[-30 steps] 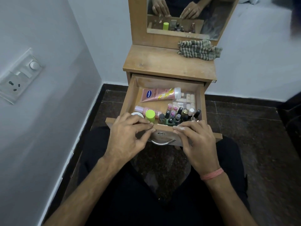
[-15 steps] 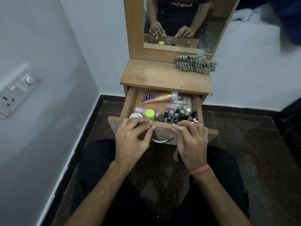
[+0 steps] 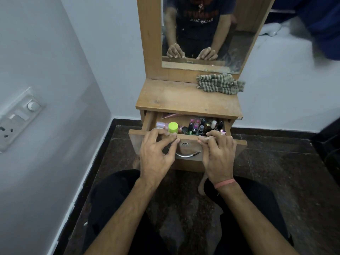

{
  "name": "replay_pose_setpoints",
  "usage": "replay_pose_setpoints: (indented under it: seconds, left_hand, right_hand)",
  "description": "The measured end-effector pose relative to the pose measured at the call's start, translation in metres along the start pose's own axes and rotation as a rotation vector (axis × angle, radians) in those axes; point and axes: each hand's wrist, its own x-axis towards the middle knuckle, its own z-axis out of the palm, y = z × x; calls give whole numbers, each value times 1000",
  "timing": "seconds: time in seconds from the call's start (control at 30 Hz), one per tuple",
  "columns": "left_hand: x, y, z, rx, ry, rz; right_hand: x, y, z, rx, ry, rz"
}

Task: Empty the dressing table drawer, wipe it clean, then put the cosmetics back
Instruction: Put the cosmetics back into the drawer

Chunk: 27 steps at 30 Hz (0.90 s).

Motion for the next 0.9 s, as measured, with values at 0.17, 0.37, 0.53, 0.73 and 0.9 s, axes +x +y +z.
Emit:
replay_pose_setpoints:
  seconds: [0.17, 0.37, 0.53, 0.73, 0.9]
  left_hand:
    - [19, 0, 9, -7, -26, -48]
    - [55, 3, 12, 48, -58, -127]
    - [80, -7, 22, 406, -180, 33]
    - [95, -22, 28, 432, -130, 94]
    - [101, -24, 33, 280, -118, -17]
  right_hand:
    - [19, 3, 9, 26, -9, 48]
    - [47, 10, 20, -69, -104, 36]
    - [61, 12, 34, -155, -84, 34]
    - [73, 17, 39, -195, -43, 17]
    - [75, 23, 48, -182, -25, -6]
